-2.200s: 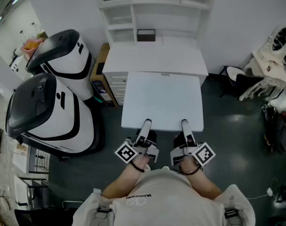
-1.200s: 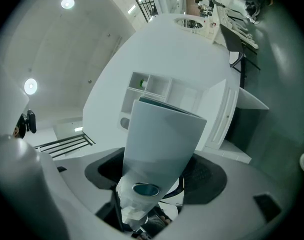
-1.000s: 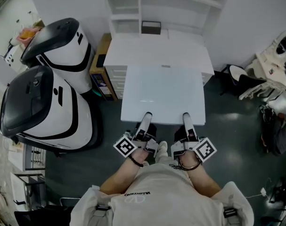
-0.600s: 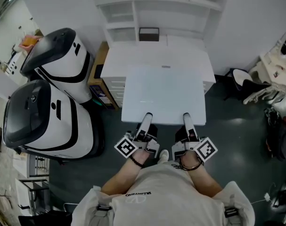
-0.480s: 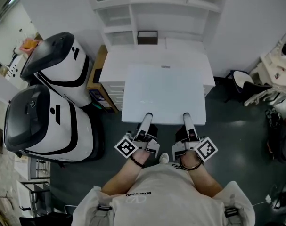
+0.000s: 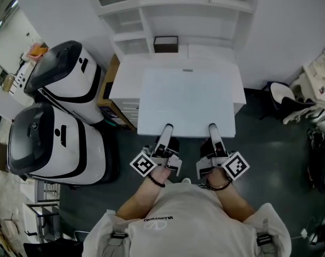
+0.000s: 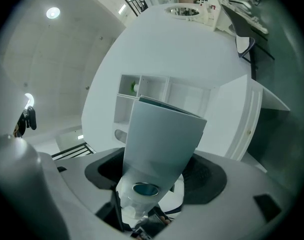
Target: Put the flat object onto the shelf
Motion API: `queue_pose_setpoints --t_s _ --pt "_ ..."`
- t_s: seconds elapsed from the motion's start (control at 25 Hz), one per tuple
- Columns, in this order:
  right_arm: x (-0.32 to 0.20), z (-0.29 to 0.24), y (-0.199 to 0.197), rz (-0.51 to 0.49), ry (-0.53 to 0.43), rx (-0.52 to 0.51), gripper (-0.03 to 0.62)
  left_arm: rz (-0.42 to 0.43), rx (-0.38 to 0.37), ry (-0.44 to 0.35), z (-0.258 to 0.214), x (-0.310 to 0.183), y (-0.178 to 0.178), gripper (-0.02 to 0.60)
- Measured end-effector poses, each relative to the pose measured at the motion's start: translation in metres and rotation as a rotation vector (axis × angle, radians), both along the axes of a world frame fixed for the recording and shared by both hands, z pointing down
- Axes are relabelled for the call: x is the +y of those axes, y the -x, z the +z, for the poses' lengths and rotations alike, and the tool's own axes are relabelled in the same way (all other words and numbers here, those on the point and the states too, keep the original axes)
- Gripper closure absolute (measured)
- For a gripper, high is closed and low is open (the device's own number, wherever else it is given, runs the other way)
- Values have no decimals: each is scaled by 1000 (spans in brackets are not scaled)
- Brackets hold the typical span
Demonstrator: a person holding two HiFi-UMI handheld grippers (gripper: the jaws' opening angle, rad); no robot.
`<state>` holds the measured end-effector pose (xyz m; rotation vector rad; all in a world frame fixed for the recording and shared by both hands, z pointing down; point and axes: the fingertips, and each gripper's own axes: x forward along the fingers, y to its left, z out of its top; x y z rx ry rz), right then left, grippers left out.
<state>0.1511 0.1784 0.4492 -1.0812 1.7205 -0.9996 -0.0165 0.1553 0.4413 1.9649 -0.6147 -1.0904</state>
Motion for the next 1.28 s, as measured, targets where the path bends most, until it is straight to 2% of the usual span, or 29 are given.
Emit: queue_pose_setpoints --t_s 0.52,0.8,1.28 --pt "-66 4 -9 19 6 2 250 24 15 4 4 -72 -10 245" --pt "-143 -2 -1 52 6 27 250 57 39 -4 -1 -153 -3 245" --pt "-274 -19 37 99 4 43 250 100 58 -4 -16 -293 34 247"
